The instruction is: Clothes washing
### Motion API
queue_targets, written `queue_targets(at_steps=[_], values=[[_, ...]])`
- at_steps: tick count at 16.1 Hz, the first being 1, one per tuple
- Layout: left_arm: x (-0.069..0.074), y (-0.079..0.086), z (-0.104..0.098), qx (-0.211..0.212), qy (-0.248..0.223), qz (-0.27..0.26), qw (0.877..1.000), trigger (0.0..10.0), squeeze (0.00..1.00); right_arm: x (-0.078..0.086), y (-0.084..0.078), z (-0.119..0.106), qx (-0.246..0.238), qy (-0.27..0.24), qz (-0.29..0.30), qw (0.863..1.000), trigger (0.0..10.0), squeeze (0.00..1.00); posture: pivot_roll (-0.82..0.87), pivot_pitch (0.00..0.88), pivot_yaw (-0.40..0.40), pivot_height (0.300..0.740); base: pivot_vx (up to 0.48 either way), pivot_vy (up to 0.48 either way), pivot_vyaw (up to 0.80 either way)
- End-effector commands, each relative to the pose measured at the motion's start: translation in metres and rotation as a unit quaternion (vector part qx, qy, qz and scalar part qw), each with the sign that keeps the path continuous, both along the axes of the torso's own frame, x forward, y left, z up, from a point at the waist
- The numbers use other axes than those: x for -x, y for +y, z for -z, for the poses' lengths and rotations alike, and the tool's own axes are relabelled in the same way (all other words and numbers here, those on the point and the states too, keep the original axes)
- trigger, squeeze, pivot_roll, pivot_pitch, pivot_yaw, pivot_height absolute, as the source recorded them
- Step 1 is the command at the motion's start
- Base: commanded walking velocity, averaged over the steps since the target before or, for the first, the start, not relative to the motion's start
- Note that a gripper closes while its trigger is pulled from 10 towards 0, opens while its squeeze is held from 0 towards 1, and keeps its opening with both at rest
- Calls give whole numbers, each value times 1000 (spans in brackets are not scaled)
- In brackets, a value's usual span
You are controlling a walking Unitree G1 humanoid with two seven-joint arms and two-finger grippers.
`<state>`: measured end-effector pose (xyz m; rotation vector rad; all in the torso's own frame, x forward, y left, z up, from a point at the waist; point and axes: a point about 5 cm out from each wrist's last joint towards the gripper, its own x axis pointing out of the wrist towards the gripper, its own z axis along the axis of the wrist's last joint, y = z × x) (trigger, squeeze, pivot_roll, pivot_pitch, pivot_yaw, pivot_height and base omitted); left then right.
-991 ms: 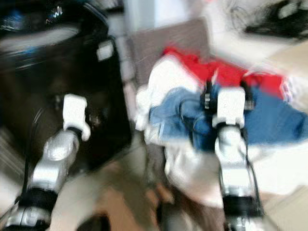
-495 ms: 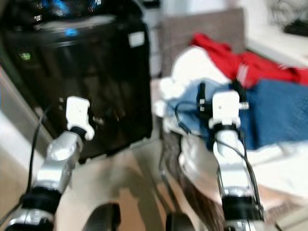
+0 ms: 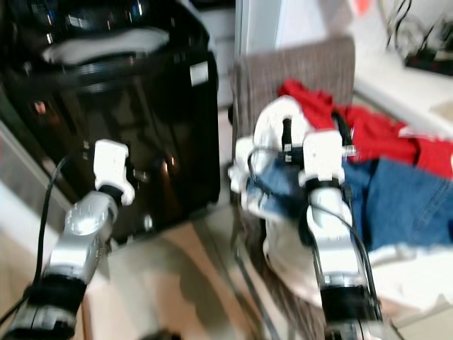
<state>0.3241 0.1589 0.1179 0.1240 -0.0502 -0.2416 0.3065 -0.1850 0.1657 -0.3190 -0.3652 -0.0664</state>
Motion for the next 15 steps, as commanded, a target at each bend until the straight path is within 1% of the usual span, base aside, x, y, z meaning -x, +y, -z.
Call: queue_targets(at_steps=[1,2,4,5,6,7,8,13,15], values=[[-1,0,0,-13,-1,2,1000,10000,0,0,-2,4,-7,7,3,1000,10000,0,-198,0,40,740,0,0,0],[0,-1,0,-10,-2,6,1000,10000,0,0,-3,6,-11,10,13,1000,10000,0,-200,0,42,740,0,0,0],[0,-4,-1,-10,-7,18,1000,10000,0,0,-2,6,-16,12,1,1000,10000,0,-201,0,39,740,0,0,0],[1,-6,-2,-12,-12,28,999,10000,0,0,-1,7,-15,18,-1,1000,10000,0,-201,0,39,740,0,476,0],[2,-8,-3,-14,-16,35,999,10000,0,0,1,9,-25,20,-12,999,10000,0,-198,0,37,740,0,472,-438],[2,-7,-3,-17,-15,32,999,10000,0,0,1,9,-24,21,-12,999,10000,0,-195,0,38,740,0,458,-800],[1,-6,-2,-19,-10,24,999,10000,0,0,2,10,-22,22,-11,999,10000,0,-195,0,39,740,0,0,-800],[-1,-7,-2,-25,-6,32,999,10000,0,0,-1,10,-20,19,-5,1000,10000,0,-203,0,48,740,0,0,-800],[-3,-9,-1,-30,-3,37,999,10000,0,2,-5,12,-19,19,5,1000,10000,0,-211,0,53,740,0,0,0]])
